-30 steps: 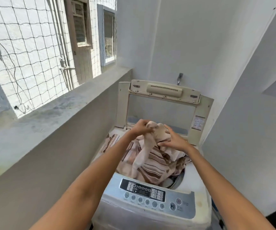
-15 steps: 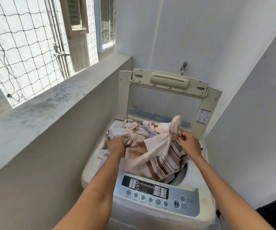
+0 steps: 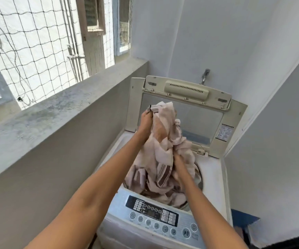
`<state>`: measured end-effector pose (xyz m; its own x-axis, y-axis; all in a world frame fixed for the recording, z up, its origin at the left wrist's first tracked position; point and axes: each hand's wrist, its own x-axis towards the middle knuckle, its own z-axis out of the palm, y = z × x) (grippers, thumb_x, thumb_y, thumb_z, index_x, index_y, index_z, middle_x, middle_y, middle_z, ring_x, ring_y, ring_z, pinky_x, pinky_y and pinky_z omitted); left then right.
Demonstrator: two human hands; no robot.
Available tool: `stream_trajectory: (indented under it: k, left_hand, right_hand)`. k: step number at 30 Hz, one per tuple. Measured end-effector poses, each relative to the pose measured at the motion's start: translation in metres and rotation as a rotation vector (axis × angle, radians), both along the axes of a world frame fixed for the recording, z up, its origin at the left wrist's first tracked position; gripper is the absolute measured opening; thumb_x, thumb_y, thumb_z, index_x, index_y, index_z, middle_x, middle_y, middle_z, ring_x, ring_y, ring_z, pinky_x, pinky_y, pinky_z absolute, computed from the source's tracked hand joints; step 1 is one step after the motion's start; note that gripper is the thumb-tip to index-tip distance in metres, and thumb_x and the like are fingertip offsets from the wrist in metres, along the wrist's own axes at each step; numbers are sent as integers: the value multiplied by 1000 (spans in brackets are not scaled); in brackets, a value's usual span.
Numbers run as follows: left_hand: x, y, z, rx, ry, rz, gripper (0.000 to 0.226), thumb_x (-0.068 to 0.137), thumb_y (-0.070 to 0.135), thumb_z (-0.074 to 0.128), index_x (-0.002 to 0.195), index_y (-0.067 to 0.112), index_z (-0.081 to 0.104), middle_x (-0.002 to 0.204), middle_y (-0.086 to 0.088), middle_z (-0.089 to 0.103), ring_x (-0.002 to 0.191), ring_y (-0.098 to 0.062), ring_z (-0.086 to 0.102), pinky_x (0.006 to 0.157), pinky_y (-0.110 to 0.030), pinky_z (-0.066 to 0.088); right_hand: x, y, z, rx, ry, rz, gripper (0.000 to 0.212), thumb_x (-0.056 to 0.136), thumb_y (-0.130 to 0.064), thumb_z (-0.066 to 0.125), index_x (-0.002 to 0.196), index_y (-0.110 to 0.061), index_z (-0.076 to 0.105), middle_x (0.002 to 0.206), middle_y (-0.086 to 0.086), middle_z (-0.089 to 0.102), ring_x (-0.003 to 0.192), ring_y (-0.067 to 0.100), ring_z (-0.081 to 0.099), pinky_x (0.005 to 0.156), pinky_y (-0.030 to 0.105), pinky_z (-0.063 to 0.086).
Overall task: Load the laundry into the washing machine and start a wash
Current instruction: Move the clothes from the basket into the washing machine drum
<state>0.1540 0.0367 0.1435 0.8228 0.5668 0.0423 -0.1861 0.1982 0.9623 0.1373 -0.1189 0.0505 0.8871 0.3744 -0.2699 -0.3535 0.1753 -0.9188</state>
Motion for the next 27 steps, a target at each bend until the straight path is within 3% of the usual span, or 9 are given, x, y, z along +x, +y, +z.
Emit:
stream_trajectory:
  k: [4,6,8,10,12,15,22,25,27]
  left_hand:
    - [28,-2,57,-93,-68,39,29,100,8,38,79,16,56,70,5,55,66,-6,50,62,-15,44]
    - [33,-10,64,-195,-130,-2,30,101,11,40,77,15,58,69,2,56,64,-10,53,62,-22,45]
    - [34,-19,48,-79,-92,-20,24,100,13,42,84,14,59,79,-2,57,79,-18,54,73,-32,44]
    - [32,-22,14,304,109,-23,16,98,21,47,93,10,58,88,-5,58,88,-23,54,81,-37,44]
    - [26,-21,-26,766,405,-56,27,93,31,53,106,7,57,107,-13,60,102,-29,55,88,-42,45]
    - [5,-19,-71,1003,609,-103,32,87,32,57,109,9,59,115,-15,62,110,-34,57,84,-40,45]
    - [-34,-1,-128,1334,835,-362,39,95,23,41,130,7,41,133,-20,49,120,-35,51,93,-43,43]
    - [-50,-7,-148,1274,1002,-834,69,96,29,47,150,7,11,156,-20,14,143,-34,19,116,-43,22]
    - [-53,-2,-141,936,1103,-1022,64,92,27,54,146,9,24,152,-16,26,131,-33,38,108,-41,38]
  right_hand:
    - [2,32,36,560,257,-87,51,79,-38,61,125,-18,50,114,13,55,116,23,49,105,32,35]
    - [6,28,43,330,58,-157,37,82,-35,61,114,-22,50,100,5,56,106,20,51,98,29,38]
    - [16,9,35,104,-14,-156,18,99,-28,39,112,-21,49,101,1,57,102,20,57,86,32,45]
    - [27,-17,17,-192,-18,-200,16,100,-24,39,110,-17,49,106,5,60,94,25,63,75,34,50]
    - [34,-46,-3,-684,-52,-116,25,96,-31,48,111,-13,55,116,14,62,102,33,61,80,38,50]
    - [35,-86,-27,-1304,-177,-143,55,85,-52,57,120,-10,60,126,14,60,113,35,58,89,37,46]
    - [49,-94,-12,-1048,-616,-589,56,85,-39,65,116,6,53,132,20,47,99,43,60,69,42,48]
    - [51,-82,-6,-1066,-919,-264,47,85,-39,65,113,-2,56,120,19,57,106,36,57,75,40,50]
    - [51,-78,-9,-1221,-1048,3,45,87,-59,51,93,-18,68,99,12,69,95,31,63,68,34,47]
